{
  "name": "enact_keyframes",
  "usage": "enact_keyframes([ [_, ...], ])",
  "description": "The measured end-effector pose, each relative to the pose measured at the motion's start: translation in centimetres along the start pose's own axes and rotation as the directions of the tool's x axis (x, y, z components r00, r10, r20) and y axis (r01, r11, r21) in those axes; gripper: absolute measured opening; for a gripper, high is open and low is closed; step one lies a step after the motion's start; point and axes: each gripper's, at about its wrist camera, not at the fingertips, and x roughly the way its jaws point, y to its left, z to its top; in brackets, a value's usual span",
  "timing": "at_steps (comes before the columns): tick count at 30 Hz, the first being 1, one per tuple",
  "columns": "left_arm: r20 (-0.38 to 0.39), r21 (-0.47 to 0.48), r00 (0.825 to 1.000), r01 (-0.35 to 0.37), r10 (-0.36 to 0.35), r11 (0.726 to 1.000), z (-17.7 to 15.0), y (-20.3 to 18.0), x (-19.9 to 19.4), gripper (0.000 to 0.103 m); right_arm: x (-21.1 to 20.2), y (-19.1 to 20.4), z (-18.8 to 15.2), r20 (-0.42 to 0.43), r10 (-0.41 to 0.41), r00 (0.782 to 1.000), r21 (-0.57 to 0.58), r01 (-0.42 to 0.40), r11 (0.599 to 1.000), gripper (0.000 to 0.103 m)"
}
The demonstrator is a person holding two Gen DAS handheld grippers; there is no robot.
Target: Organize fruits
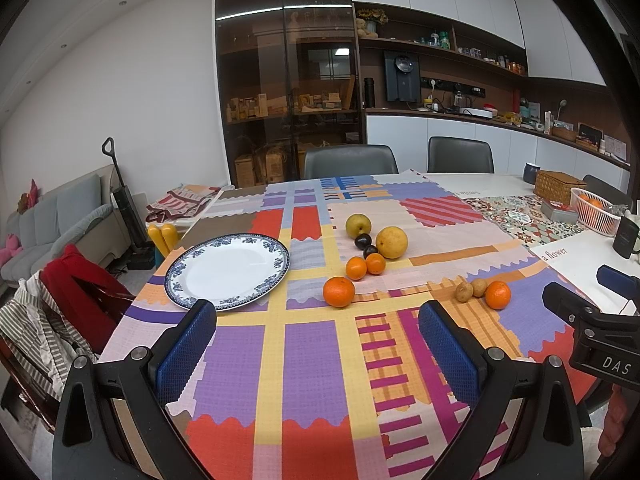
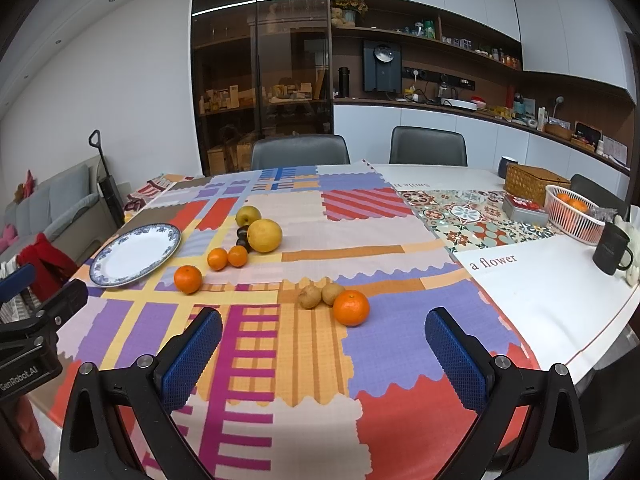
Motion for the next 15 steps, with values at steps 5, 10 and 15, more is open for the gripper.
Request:
enact_keyframes([
  [5,0.001,0.001,1.000,-0.001,0.001,1.000,-0.01,-0.05,0.03,0.103,0.01,-0.04,0.02,-0.001,0.001,1.000,0.000,-0.001,1.000,0.103],
  [10,0.000,0.000,1.000,-0.003,0.003,1.000,0.00,0.12,0.01,0.103,0.02,-0.06,0.02,0.000,0.000,1.000,0.001,0.000,1.000,0.103],
  [15,0.000,0.001,1.000,0.002,-0.002,1.000,-0.04,0.07,0.03,0.103,0.11,-0.04,-0.06,-0.003,-0.001,1.000,0.002,0.001,1.000,0.103],
])
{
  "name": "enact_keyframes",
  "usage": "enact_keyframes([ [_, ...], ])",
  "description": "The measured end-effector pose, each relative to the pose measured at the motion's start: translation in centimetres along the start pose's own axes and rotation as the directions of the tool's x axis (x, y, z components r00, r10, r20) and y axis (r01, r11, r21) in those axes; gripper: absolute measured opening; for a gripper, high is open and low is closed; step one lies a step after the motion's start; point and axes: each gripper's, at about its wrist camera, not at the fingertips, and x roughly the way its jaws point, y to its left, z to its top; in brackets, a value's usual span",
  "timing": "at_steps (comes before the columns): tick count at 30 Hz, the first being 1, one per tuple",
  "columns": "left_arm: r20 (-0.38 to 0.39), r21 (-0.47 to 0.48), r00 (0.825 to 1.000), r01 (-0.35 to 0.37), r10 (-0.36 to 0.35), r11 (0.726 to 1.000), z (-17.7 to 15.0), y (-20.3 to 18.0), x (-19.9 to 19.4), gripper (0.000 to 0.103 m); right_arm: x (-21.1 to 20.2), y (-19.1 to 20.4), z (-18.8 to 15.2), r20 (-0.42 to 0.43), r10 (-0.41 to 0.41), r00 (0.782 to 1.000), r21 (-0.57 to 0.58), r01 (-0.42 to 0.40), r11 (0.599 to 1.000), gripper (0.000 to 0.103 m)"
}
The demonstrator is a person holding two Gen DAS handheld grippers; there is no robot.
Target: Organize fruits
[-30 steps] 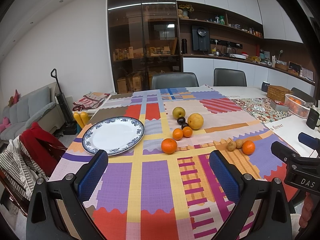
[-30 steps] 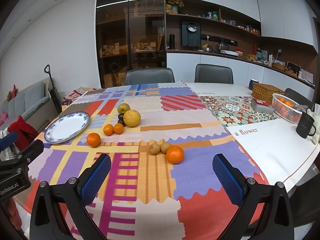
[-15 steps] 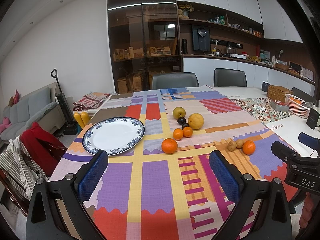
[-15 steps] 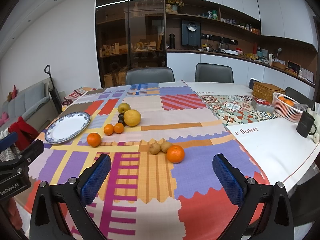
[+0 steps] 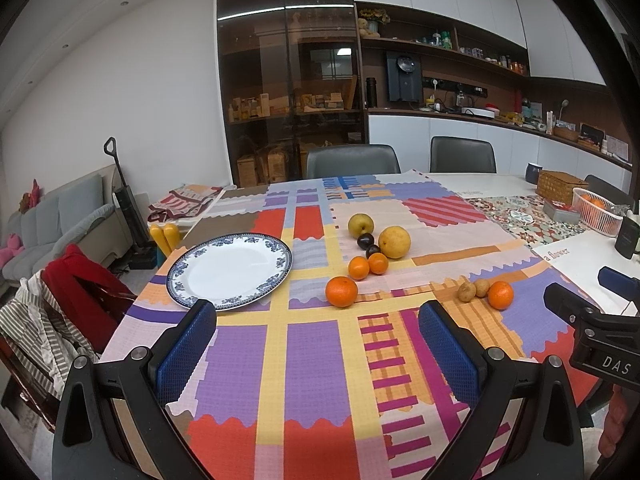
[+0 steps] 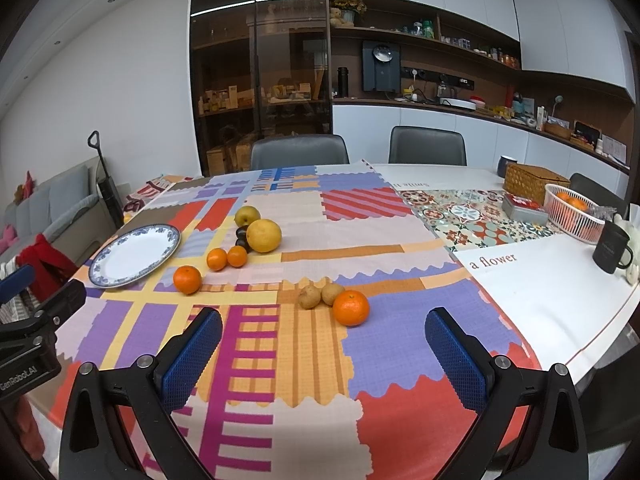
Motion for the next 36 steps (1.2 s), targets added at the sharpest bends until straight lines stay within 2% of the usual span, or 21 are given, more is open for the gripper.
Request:
enact_keyframes([
  [9,-0.007,0.005,1.000,-0.005,0.005,1.000,0.0,1.0,0.4,0.103,1.3,-0.2,-0.2,-0.014,-0.022,1.000,0.026,0.022,0.999,0.103],
  [21,-0.010,0.065,0.999,-0.045,0.046,0.997,0.5,0.1,4.8,0.101,5.1,-0.8,-0.2,-0.061,-0.069,0.996,0.042,0.072,0.997,0.102],
  [28,-0.041,0.081,0.998,-0.043,0.047,0.996,1.0,-0.5,8.4,0.095,8.3,-1.2,0.2,-0.104,-0.101,0.990,0.052,0.106,0.993,0.102],
  [36,-0.126,0.098,0.992,-0.017,0.030,0.995,0.4,-1.2,13.0,0.087,12.0,-1.8,0.0,-0.182,-0.126,0.975,0.056,0.139,0.989,0.093],
])
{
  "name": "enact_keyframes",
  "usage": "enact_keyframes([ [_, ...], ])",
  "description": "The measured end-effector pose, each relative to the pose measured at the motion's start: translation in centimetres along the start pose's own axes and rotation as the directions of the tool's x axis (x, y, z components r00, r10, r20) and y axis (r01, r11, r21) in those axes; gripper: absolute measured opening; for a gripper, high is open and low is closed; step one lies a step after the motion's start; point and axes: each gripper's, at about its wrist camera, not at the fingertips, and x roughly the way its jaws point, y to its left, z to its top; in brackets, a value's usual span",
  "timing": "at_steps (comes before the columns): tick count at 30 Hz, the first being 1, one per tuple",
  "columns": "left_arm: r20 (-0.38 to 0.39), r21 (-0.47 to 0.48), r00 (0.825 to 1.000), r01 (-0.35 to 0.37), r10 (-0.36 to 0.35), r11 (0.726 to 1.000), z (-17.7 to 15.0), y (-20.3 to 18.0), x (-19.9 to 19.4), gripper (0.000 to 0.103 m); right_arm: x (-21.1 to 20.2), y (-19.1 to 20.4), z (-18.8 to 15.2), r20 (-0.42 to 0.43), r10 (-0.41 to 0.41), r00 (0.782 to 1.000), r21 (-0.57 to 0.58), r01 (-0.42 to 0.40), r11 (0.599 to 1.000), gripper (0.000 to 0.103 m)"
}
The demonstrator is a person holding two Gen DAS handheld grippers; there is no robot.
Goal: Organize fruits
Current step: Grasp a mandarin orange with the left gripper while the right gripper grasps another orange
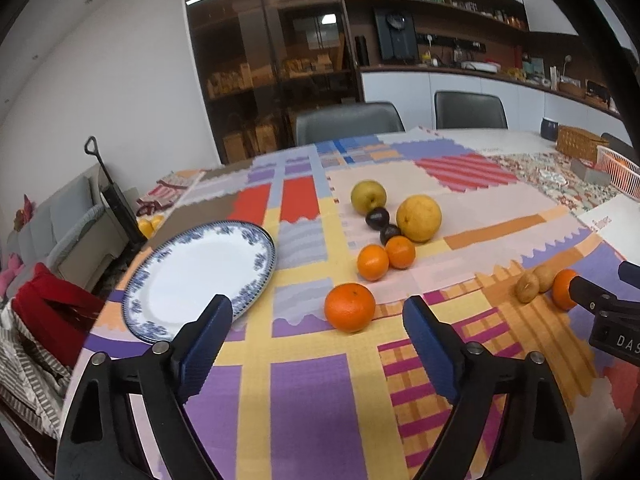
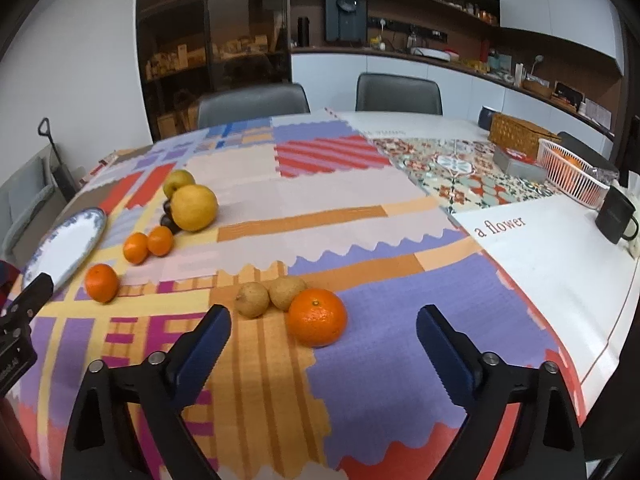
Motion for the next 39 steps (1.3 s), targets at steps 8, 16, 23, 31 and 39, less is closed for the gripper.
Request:
enact_keyframes([
  [8,-0.077,0.015,0.997,0.034,-0.032,0.999,-0.3,-0.4,3.2,0.080,2.2,0.2,-0.4,-0.075,-0.018,0.997,-0.002,0.018,1.000,0.084],
  [16,-0.143,0.003,0.986,0.089,-0.088,0.996,0.4,-0.7,5.9,0.068,3.8,0.3,0.1,-0.116,-0.009,0.993,0.015,0.011,1.000,0.072],
  [23,-0.186,0.028,0.978,0.099,-0.092,0.995,0.4,-1.2,7.4,0.055,4.9,0.7,-0.1,-0.159,-0.006,0.987,0.008,0.008,1.000,0.059],
  [31,-0.219,0.005,0.968,0.124,-0.120,0.992,0.2,-1.2,8.3,0.042,5.3,0.8,-0.1,-0.175,-0.006,0.985,-0.001,0.006,1.000,0.042],
  [39,-0.192,0.017,0.974,0.126,-0.121,0.992,0.3,-1.2,7.5,0.041,5.0,0.7,-0.1,-0.166,-0.020,0.986,-0.003,0.020,1.000,0.042],
])
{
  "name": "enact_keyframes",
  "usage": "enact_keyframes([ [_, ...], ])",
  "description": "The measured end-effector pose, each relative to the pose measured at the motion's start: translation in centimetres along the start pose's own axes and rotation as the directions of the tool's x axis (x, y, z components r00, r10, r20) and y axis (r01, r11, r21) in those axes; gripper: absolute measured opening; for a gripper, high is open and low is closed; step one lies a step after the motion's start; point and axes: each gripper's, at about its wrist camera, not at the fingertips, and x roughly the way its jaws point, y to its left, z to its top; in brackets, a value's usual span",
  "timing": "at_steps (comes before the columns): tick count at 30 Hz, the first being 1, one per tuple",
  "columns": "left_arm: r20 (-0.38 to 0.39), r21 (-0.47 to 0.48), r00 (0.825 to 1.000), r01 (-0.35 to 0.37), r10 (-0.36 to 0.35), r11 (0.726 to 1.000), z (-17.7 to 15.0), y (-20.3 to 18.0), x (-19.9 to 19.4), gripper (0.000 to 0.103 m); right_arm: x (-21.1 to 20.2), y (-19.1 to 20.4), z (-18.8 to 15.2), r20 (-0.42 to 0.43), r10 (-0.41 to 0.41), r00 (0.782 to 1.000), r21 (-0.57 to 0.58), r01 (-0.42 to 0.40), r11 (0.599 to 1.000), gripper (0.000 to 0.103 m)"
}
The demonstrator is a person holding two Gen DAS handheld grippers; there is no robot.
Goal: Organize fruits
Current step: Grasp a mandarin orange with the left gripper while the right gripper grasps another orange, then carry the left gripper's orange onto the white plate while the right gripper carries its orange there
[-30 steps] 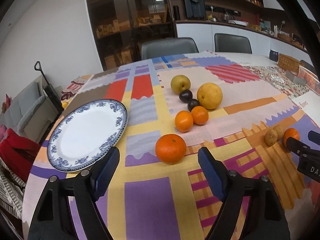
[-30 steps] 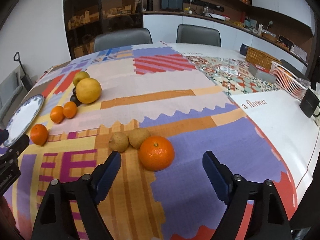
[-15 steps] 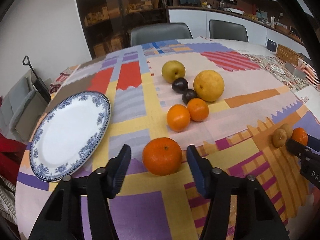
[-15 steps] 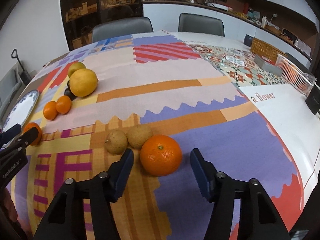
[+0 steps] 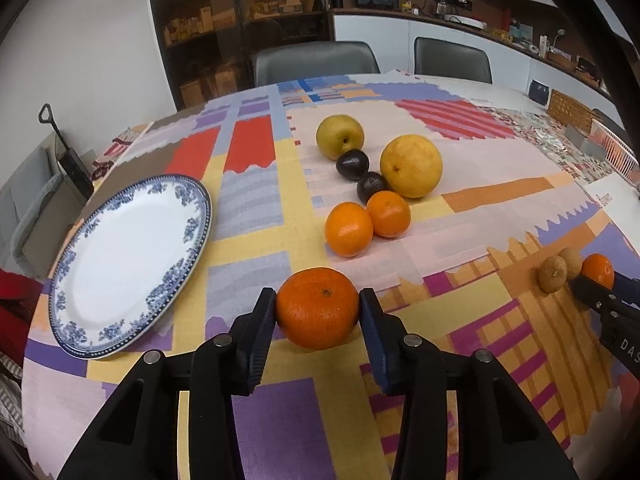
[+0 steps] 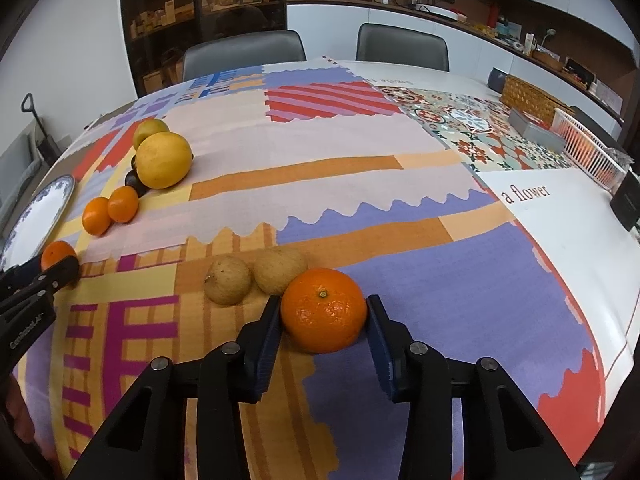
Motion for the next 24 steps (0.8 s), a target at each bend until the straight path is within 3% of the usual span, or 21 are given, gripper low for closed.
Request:
enact_keyframes([
  [8,0.052,0.004,0.999,0.005,-0.005,1.000,-0.3,0.3,-2.8,0.041,-2.0,0.0,0.1,0.060,0.019,0.998,-0.016,-0.018,1.000,0.042],
  [13,0.089,-0.001,0.996,0.000,0.000,1.000,-0.8,1.2,-5.2,0.041,-4.1,1.0,0.2,0.112,0.091,0.990,-0.066,-0.084,0.994,0.042],
  [20,0.130,-0.049,0.991,-0.034,0.040,0.998,-1.5,3.7,-7.9,0.041,-6.6,3.6,0.6,0.167,0.204,0.965,-0.154,-0.179,0.972,0.042],
  [24,0.148,-0.091,0.986,-0.066,0.079,0.994,-1.8,5.8,-9.2,0.041,-7.8,5.9,1.1,0.183,0.289,0.940,-0.212,-0.249,0.945,0.042],
])
